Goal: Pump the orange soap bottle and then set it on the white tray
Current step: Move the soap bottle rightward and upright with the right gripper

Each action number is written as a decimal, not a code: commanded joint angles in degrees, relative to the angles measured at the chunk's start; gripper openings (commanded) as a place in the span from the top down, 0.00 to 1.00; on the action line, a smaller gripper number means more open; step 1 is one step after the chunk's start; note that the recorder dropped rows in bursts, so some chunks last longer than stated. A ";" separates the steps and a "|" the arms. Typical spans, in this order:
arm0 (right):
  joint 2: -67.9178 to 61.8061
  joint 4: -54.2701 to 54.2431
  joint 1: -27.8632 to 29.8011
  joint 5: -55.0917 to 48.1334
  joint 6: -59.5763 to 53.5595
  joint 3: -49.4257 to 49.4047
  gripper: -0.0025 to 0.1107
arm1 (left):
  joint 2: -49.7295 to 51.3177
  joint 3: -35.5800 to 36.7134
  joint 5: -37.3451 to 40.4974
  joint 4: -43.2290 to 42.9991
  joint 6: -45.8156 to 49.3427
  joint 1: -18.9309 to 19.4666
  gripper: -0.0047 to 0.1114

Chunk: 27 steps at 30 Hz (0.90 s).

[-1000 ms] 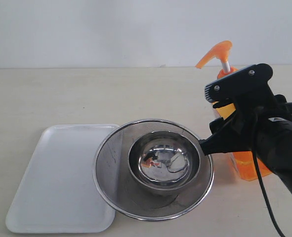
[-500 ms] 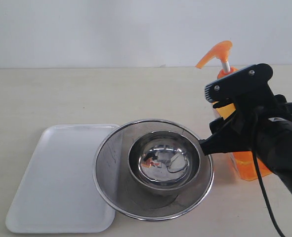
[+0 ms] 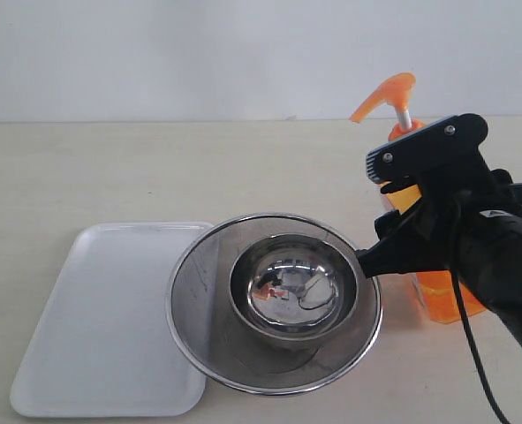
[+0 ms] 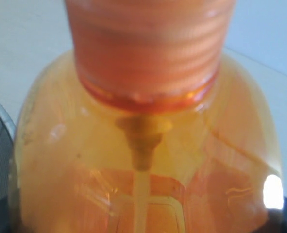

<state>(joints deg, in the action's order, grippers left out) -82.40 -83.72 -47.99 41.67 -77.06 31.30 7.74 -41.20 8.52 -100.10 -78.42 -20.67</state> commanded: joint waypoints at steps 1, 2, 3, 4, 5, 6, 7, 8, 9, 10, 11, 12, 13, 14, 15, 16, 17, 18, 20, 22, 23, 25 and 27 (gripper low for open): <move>0.47 0.77 0.04 0.46 0.13 0.33 0.98 | -0.34 -0.23 0.37 0.16 0.08 0.06 0.92; 0.47 0.77 0.04 0.46 0.40 0.33 0.98 | -0.34 -0.23 0.37 0.16 0.08 0.06 0.92; 0.47 0.77 0.04 0.46 0.77 0.33 0.98 | -0.34 -0.23 0.37 0.16 0.08 0.06 0.92; 0.47 1.02 0.04 0.46 2.17 0.33 0.98 | -0.34 -0.23 0.37 0.16 0.08 0.06 0.92; 0.47 1.27 0.04 0.46 2.96 0.33 0.98 | -0.34 -0.23 0.37 0.16 0.08 0.06 0.92; 0.47 1.68 0.04 0.46 5.35 0.33 0.98 | -0.34 -0.23 0.37 0.16 0.08 0.06 0.92; 0.47 1.81 0.04 0.46 6.06 0.33 0.98 | -0.34 -0.23 0.37 0.16 0.08 0.06 0.92; 0.47 1.93 0.04 0.46 6.77 0.33 0.98 | -0.34 -0.23 0.37 0.16 0.08 0.06 0.92; 0.47 2.10 0.04 0.46 7.20 0.33 0.98 | -0.34 -0.23 0.37 0.16 0.08 0.06 0.92; 0.47 2.70 0.04 0.46 7.97 0.33 0.98 | -0.34 -0.23 0.37 0.16 0.08 0.06 0.92; 0.47 2.70 0.04 0.46 8.23 0.33 0.98 | -0.34 -0.23 0.37 0.16 0.08 0.06 0.92; 0.47 2.70 0.04 0.46 8.38 0.33 0.98 | -0.34 -0.23 0.37 0.16 0.08 0.06 0.92; 0.47 2.70 0.04 0.46 8.68 0.33 0.98 | -0.34 -0.23 0.37 0.16 0.08 0.06 0.92; 0.47 2.70 0.04 0.46 10.14 0.33 0.98 | -0.34 -0.23 0.37 0.16 0.08 0.06 0.92; 0.47 2.81 0.04 0.58 10.51 0.33 0.98 | -0.34 -0.23 0.37 0.16 0.08 0.06 0.92; 0.47 2.80 0.04 1.10 10.79 0.33 0.98 | -0.34 -0.23 0.37 0.16 0.08 0.06 0.92; 0.47 2.80 0.04 1.61 11.09 0.33 0.98 | -0.34 -0.23 0.37 0.16 0.08 0.06 0.92; 0.47 2.69 0.04 2.08 11.35 0.33 0.98 | -0.34 -0.23 0.37 0.16 0.08 0.06 0.92; 0.47 1.96 0.04 3.22 12.50 0.33 0.98 | -0.34 -0.23 0.37 0.16 0.08 0.06 0.92; 0.47 0.69 0.04 4.35 13.27 0.33 0.98 | -0.34 -0.23 0.37 0.16 0.08 0.06 0.92; 0.47 0.05 0.04 4.70 13.73 0.33 0.98 | -0.34 -0.23 0.37 0.16 0.08 0.06 0.92; 0.58 -1.13 0.04 5.38 14.79 0.33 0.98 | -0.34 -0.23 0.37 0.16 0.08 0.06 0.92; 0.58 -1.25 0.04 5.36 15.54 0.33 0.98 | -0.34 -0.23 0.37 0.16 0.08 0.06 0.92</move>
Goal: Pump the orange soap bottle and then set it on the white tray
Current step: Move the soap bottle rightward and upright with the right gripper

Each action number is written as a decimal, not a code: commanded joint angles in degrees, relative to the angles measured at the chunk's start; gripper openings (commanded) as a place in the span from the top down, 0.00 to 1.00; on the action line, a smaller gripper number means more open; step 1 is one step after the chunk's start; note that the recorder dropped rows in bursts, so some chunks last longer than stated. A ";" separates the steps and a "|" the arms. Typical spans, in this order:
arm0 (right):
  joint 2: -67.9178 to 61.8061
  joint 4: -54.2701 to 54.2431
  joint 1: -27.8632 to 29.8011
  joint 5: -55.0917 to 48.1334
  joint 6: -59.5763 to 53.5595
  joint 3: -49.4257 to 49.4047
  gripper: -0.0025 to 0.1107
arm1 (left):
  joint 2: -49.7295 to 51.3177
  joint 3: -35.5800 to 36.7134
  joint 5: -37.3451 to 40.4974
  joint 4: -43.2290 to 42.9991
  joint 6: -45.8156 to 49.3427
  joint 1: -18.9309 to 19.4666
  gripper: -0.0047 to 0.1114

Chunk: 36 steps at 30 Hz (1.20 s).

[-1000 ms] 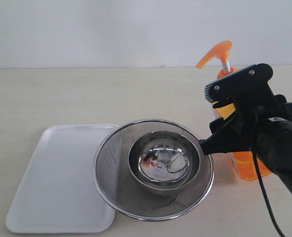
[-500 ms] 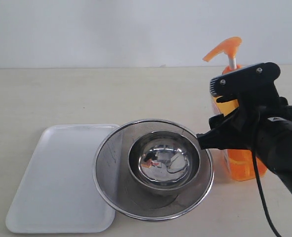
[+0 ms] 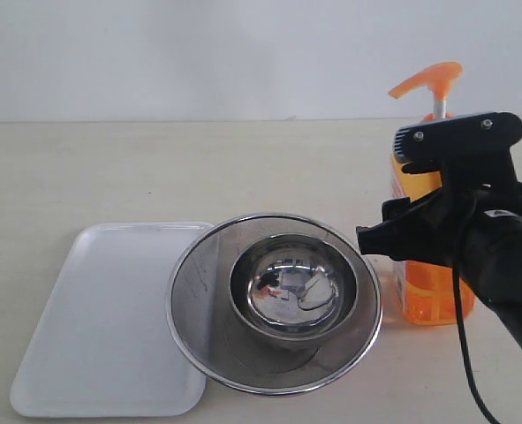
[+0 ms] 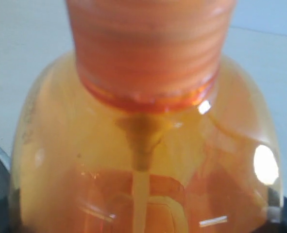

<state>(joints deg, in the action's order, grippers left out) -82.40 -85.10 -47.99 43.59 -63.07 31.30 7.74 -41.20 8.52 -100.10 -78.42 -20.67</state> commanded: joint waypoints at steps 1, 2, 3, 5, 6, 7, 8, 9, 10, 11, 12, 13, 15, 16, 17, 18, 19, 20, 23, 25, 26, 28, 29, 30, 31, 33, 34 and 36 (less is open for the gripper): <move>0.58 0.13 0.04 3.45 2.14 0.33 0.98 | -0.34 -0.23 0.37 0.16 0.08 0.06 0.92; 0.58 0.13 0.04 3.57 2.63 0.33 0.98 | -0.34 -0.23 0.37 0.16 0.08 0.06 0.92; 0.58 0.13 0.04 3.58 3.33 0.33 0.98 | -0.34 -0.23 0.37 0.16 0.08 0.06 0.92; 0.58 0.13 0.04 3.58 4.38 0.33 0.98 | -0.34 -0.23 0.37 0.16 0.08 0.06 0.92; 0.58 0.13 0.04 3.58 4.64 0.33 0.98 | -0.34 -0.23 0.37 0.16 0.08 0.06 0.92; 0.58 0.13 0.04 3.58 4.74 0.33 0.98 | -0.34 -0.23 0.37 0.16 0.08 0.06 0.92; 0.58 0.13 0.04 3.58 4.74 0.33 0.98 | -0.34 -0.23 0.37 0.16 0.08 0.06 0.92; 0.58 0.13 0.04 3.58 4.74 0.33 0.98 | -0.34 -0.23 0.37 0.16 0.08 0.06 0.92; 0.58 0.13 0.04 3.30 4.75 0.33 0.98 | -0.34 -0.23 0.37 0.16 0.08 0.06 0.92; 0.58 0.13 0.04 3.30 4.75 0.33 0.98 | -0.34 -0.23 0.37 0.16 0.08 0.06 0.92; 0.58 0.13 0.04 3.19 4.75 0.33 0.98 | -0.34 -0.23 0.37 0.16 0.08 0.06 0.92; 0.58 0.13 0.04 3.08 4.75 0.33 0.98 | -0.34 -0.23 0.37 0.16 0.08 0.06 0.92; 0.58 0.25 0.04 2.73 4.75 0.33 0.98 | -0.34 -0.23 0.37 0.16 0.08 0.06 0.92; 0.58 0.25 0.04 2.72 4.75 0.33 0.98 | -0.34 -0.23 0.37 0.16 0.08 0.06 0.92; 0.58 0.25 0.04 2.72 4.75 0.33 0.98 | -0.34 -0.23 0.37 0.16 0.08 0.06 0.92; 0.58 0.25 0.04 2.50 4.75 0.33 0.98 | -0.34 -0.23 0.37 0.16 0.08 0.06 0.92; 0.58 0.25 0.04 2.50 4.75 0.33 0.98 | -0.34 -0.23 0.37 0.16 0.08 0.06 0.92; 0.58 0.25 0.04 2.50 4.75 0.33 0.98 | -0.34 -0.23 0.37 0.16 0.08 0.06 0.92; 0.58 0.25 0.04 2.08 4.75 0.33 0.98 | -0.34 -0.23 0.37 0.16 0.08 0.06 0.92; 0.58 0.35 0.04 2.10 4.75 0.33 0.98 | -0.34 -0.23 0.37 0.16 0.08 0.06 0.92; 0.58 0.35 0.04 2.10 4.75 0.33 0.98 | -0.34 -0.23 0.37 0.16 0.08 0.06 0.92; 0.58 0.35 0.04 2.10 5.69 0.33 0.98 | -0.34 -0.23 0.37 0.16 0.08 0.06 0.92; 0.58 0.35 0.04 2.10 6.37 0.20 0.98 | -0.34 -0.23 0.37 0.16 0.08 0.06 0.92; 0.58 0.46 0.04 2.10 7.16 0.10 0.98 | -0.34 -0.23 0.37 0.16 0.08 0.06 0.92; 0.58 0.46 0.04 2.10 7.69 -0.02 0.98 | -0.34 -0.23 0.37 0.16 0.08 0.06 0.92; 0.58 0.46 0.04 2.24 7.81 -0.53 0.98 | -0.34 -0.23 0.37 0.16 0.08 0.06 0.92; 0.58 0.46 0.04 2.24 8.23 -0.80 0.98 | -0.34 -0.23 0.37 0.16 0.08 0.06 0.92; 0.58 0.46 0.04 2.24 9.38 -1.60 0.98 | -0.34 -0.23 0.37 0.16 0.08 0.06 0.92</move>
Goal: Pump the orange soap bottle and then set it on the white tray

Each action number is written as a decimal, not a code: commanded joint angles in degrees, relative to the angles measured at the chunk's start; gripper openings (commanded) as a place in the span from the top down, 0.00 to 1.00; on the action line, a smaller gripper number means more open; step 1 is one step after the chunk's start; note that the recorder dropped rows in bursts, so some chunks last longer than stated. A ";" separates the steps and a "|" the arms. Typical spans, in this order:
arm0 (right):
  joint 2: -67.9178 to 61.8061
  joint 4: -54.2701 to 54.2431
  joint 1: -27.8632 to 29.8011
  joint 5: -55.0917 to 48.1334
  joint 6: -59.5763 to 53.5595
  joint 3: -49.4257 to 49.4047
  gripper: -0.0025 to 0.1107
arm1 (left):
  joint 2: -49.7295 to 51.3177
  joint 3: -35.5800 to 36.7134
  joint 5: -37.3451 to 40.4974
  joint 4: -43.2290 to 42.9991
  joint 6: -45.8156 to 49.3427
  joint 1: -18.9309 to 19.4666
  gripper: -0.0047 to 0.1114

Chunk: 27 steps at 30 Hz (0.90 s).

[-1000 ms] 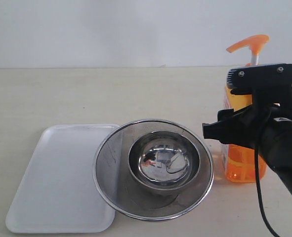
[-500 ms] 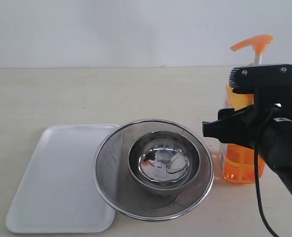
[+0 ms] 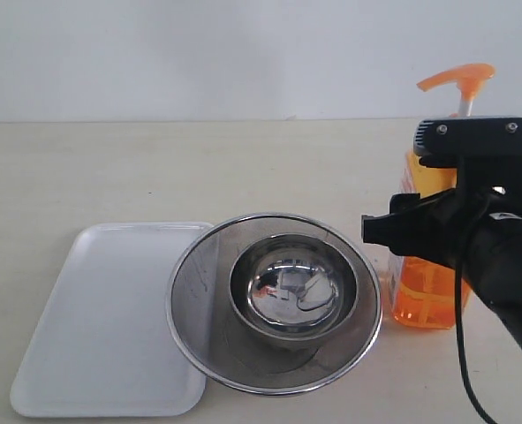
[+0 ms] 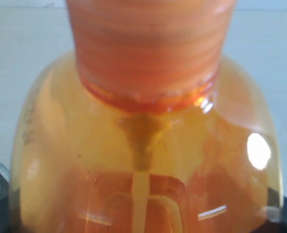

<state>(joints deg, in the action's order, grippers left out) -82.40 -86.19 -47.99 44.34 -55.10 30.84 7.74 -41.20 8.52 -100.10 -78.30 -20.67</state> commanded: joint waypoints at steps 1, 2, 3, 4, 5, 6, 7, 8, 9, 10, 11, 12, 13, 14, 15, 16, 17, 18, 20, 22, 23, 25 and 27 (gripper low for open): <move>0.58 1.65 0.04 1.25 2.01 -1.54 0.98 | -0.34 -0.23 0.37 0.16 -0.04 0.06 0.92; 0.58 1.66 0.04 1.06 2.66 -1.70 0.98 | -0.34 -0.23 0.37 0.16 -0.04 0.06 0.92; 0.58 1.66 0.04 0.50 2.83 -1.70 0.98 | -0.34 -0.23 0.37 0.16 -0.04 0.06 0.92; 0.58 2.18 0.04 0.24 2.83 -1.70 0.98 | -0.34 -0.23 0.37 0.16 -0.04 0.06 0.92; 0.58 3.11 0.04 0.01 2.83 -1.70 0.98 | -0.34 -0.23 0.37 0.16 -0.04 0.06 0.92; 0.58 3.90 0.04 0.01 2.97 -1.70 0.98 | -0.34 -0.23 0.37 0.16 -0.04 0.06 0.92; 0.58 4.58 0.04 0.01 3.60 -1.70 0.98 | -0.34 -0.23 0.37 0.16 -0.04 0.06 0.92; 0.58 4.68 0.04 -0.14 3.88 -1.70 0.98 | -0.34 -0.23 0.37 0.16 -0.04 0.06 0.92; 0.58 5.07 0.04 -0.26 3.86 -1.70 0.98 | -0.34 -0.23 0.37 0.16 -0.04 0.06 0.92; 0.58 5.61 0.04 -0.70 3.86 -1.70 0.98 | -0.34 -0.23 0.37 0.16 -0.04 0.06 0.92; 0.58 6.10 0.04 -1.21 3.64 -1.70 0.98 | -0.34 -0.23 0.37 0.16 -0.04 0.06 0.92; 0.58 7.16 0.04 -1.61 3.64 -1.70 0.98 | -0.34 -0.23 0.37 0.16 -0.04 0.06 0.92; 0.58 8.13 0.04 -2.26 3.52 -1.70 0.98 | -0.34 -0.23 0.37 0.16 -0.04 0.06 0.92; 0.58 9.54 0.04 -2.80 3.04 -1.70 0.98 | -0.34 -0.23 0.37 0.16 -0.04 0.06 0.92; 0.58 10.52 0.04 -2.92 2.76 -1.70 0.98 | -0.34 -0.23 0.37 0.16 -0.04 0.06 0.92; 0.58 11.31 0.04 -2.92 2.76 -1.70 0.98 | -0.34 -0.23 0.37 0.16 -0.04 0.06 0.92; 0.58 11.85 0.04 -2.92 2.65 -1.70 0.98 | -0.34 -0.23 0.37 0.16 -0.04 0.06 0.92; 0.58 11.95 0.04 -2.92 2.65 -1.70 0.98 | -0.34 -0.23 0.37 0.16 -0.04 0.06 0.92; 0.58 12.07 0.04 -2.55 2.65 -1.70 0.98 | -0.34 -0.23 0.37 0.16 -0.04 0.06 0.92; 0.58 12.07 0.04 -2.13 2.65 -1.70 0.98 | -0.34 -0.23 0.37 0.16 -0.04 0.06 0.92; 0.58 12.07 0.04 -1.49 2.65 -1.70 0.98 | -0.34 -0.23 0.37 0.16 -0.04 0.06 0.92; 0.58 12.07 0.04 -0.43 2.83 -1.70 0.98 | -0.34 -0.23 0.37 0.16 -0.04 0.06 0.92; 0.58 12.07 0.04 0.76 3.88 -1.70 0.98 | -0.34 -0.23 0.37 0.16 -0.04 0.06 0.92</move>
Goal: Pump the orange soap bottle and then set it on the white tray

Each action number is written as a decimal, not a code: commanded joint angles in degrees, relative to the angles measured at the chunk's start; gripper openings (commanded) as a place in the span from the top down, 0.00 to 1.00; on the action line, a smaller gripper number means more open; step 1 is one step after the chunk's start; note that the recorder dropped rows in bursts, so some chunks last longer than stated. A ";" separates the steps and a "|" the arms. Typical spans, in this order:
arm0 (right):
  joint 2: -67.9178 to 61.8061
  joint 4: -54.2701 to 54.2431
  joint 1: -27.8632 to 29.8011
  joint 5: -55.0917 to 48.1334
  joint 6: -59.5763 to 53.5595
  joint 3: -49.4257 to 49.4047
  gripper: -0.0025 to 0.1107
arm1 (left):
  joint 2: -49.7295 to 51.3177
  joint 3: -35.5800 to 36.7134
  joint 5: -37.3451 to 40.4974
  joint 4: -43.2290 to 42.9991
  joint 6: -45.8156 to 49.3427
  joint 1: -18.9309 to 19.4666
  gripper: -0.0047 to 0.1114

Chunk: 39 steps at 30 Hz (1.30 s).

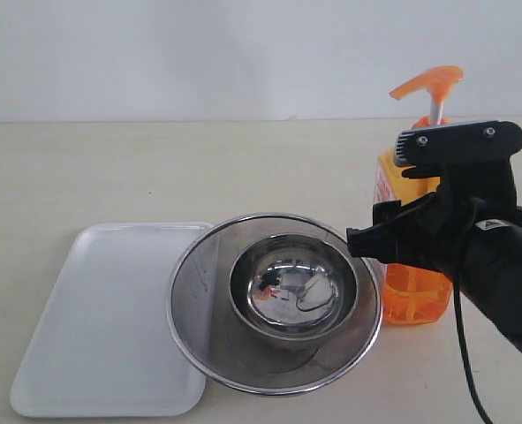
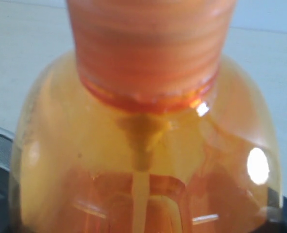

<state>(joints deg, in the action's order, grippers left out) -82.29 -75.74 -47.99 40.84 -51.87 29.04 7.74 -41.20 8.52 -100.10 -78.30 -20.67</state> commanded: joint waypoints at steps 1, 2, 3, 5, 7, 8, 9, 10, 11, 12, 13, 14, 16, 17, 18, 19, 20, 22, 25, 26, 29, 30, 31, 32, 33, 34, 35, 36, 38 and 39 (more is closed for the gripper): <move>0.47 1.62 0.04 4.74 1.05 0.10 0.98 | -0.34 -0.23 0.37 0.16 -0.04 0.06 0.92; 0.47 1.62 0.04 5.29 1.05 0.10 0.98 | -0.34 -0.23 0.37 0.16 -0.04 0.06 0.92; 0.47 1.62 0.04 5.57 1.05 0.10 0.98 | -0.34 -0.23 0.37 0.16 -0.04 0.06 0.92; 0.47 1.62 0.04 6.07 1.05 0.10 0.98 | -0.34 -0.23 0.37 0.16 -0.04 0.06 0.92; 0.47 1.62 0.04 6.45 2.54 0.10 0.98 | -0.34 -0.23 0.37 0.16 -0.04 0.06 0.92; 0.47 1.62 0.04 6.45 3.79 0.10 0.98 | -0.34 -0.23 0.37 0.16 -0.04 0.06 0.92; 0.47 1.62 0.04 6.45 4.81 0.10 0.98 | -0.34 -0.23 0.37 0.16 -0.04 0.06 0.92; 0.47 1.62 0.04 6.45 5.49 0.10 0.98 | -0.34 -0.23 0.37 0.16 -0.04 0.06 0.92; 0.47 1.62 0.04 6.45 5.49 0.10 0.98 | -0.34 -0.23 0.37 0.16 -0.04 0.06 0.92; 0.47 1.47 0.04 7.27 5.48 0.10 0.98 | -0.34 -0.23 0.37 0.16 -0.04 0.06 0.92; 0.47 1.64 0.04 8.27 6.35 -0.40 0.98 | -0.34 -0.23 0.37 0.16 -0.04 0.06 0.92; 0.47 1.51 0.04 9.01 7.36 -0.69 0.98 | -0.34 -0.23 0.37 0.16 -0.04 0.06 0.92; 0.47 1.71 0.04 10.26 8.99 -1.87 0.98 | -0.34 -0.23 0.37 0.16 -0.04 0.06 0.92; 0.47 2.08 0.04 10.38 8.99 -2.37 0.98 | -0.34 -0.23 0.37 0.16 -0.04 0.06 0.92; 0.47 2.19 0.04 10.38 8.99 -2.92 0.98 | -0.34 -0.23 0.37 0.16 -0.04 0.06 0.92; 0.47 2.24 0.04 10.38 8.99 -3.27 0.98 | -0.34 -0.23 0.37 0.16 -0.04 0.06 0.92; 0.47 2.24 0.04 10.38 8.99 -3.27 0.98 | -0.34 -0.23 0.37 0.16 -0.04 0.06 0.92; 0.94 5.05 0.04 10.38 10.20 -3.27 0.98 | -0.34 -0.23 0.37 0.16 -0.04 0.06 0.92; 4.03 7.48 0.04 10.38 11.08 -3.27 0.98 | -0.34 -0.23 0.37 0.16 -0.04 0.06 0.92; 5.32 7.48 0.04 10.38 11.08 -3.27 0.98 | -0.34 -0.23 0.37 0.16 -0.04 0.06 0.92; 9.47 7.56 0.04 10.38 8.29 -3.27 0.98 | -0.34 -0.23 0.37 0.16 -0.04 0.06 0.92; 10.80 7.56 0.04 10.38 7.58 -3.27 0.98 | -0.34 -0.23 0.37 0.16 -0.04 0.06 0.92; 11.85 7.56 0.04 10.20 7.18 -3.27 0.98 | -0.34 -0.23 0.37 0.16 -0.04 0.06 0.92; 13.09 7.46 0.04 9.72 6.47 -3.27 0.98 | -0.34 -0.23 0.37 0.16 -0.04 0.06 0.92; 14.16 7.16 0.04 8.84 5.19 -3.13 0.98 | -0.34 -0.23 0.37 0.16 -0.04 0.06 0.92; 15.70 7.15 0.04 8.18 4.32 -3.05 0.98 | -0.34 -0.23 0.37 0.16 -0.04 0.06 0.92; 16.55 7.15 0.04 7.93 4.18 -3.05 0.98 | -0.34 -0.23 0.37 0.16 -0.04 0.06 0.92; 17.19 7.15 0.04 7.80 3.91 -3.05 0.98 | -0.34 -0.23 0.37 0.16 -0.04 0.06 0.92; 19.03 6.93 0.04 7.16 3.26 -3.00 0.98 | -0.34 -0.23 0.37 0.16 -0.04 0.06 0.92; 19.40 6.93 0.04 7.04 2.52 -2.77 0.98 | -0.34 -0.23 0.37 0.16 -0.04 0.06 0.92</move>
<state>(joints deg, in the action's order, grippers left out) -65.02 -71.15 -47.99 45.46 -47.71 25.57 7.74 -41.20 8.52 -100.10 -78.30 -20.67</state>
